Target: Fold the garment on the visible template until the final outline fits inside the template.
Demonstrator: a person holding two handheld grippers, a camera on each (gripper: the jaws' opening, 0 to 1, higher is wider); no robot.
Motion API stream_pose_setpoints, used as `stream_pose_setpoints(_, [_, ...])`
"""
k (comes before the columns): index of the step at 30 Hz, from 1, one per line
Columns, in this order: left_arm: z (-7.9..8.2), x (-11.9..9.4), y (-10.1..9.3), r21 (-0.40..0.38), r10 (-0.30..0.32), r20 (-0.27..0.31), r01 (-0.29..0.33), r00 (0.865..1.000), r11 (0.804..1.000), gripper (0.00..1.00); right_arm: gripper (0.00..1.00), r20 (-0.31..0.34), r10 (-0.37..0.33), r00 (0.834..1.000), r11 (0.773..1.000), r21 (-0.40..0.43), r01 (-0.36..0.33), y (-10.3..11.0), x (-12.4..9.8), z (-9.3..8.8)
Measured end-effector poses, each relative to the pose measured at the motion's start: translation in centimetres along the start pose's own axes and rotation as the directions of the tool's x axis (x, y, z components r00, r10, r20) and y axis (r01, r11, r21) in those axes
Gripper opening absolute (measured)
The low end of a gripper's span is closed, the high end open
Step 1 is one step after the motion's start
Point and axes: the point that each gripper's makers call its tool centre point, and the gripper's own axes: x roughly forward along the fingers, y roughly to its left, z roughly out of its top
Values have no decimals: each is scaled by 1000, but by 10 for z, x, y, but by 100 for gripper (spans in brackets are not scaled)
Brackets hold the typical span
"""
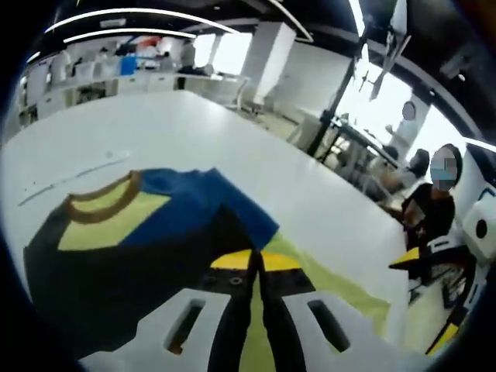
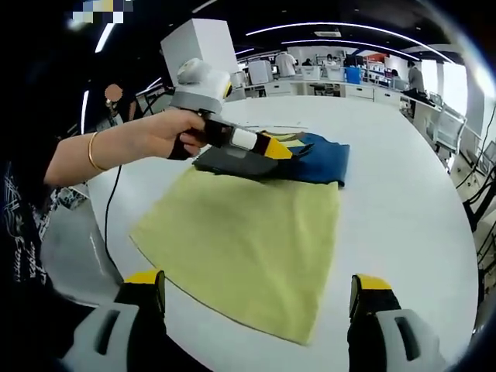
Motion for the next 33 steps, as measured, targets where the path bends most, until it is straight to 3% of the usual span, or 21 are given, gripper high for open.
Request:
stream_pose_setpoints(3, [-2,6,-1,-33,-19,13,19,1000,999,0,99,-5,-2,1000,1000,3,2,-1,0,-3])
stream_pose_setpoints(11, [-18,14,-10,0,-51,-17,51,999,999,0,99,-11,-6,1000,1000,10,6,-4,1,-3])
stream_pose_setpoints(19, [-24,24,-5,-70,-55,5,56,998,996,0,99,-4,-9,1000,1000,12,9,-5,2,-1])
stream_pose_setpoints(31, [-36,26,-6,-32,-39,-42,38,998,999,0,99,-11,-11,1000,1000,23,11,-7,2,-6])
stream_pose_setpoints(33, [-35,24,-6,-12,-32,-40,32,999,999,4,99,-8,-11,1000,1000,25,11,-7,2,-4])
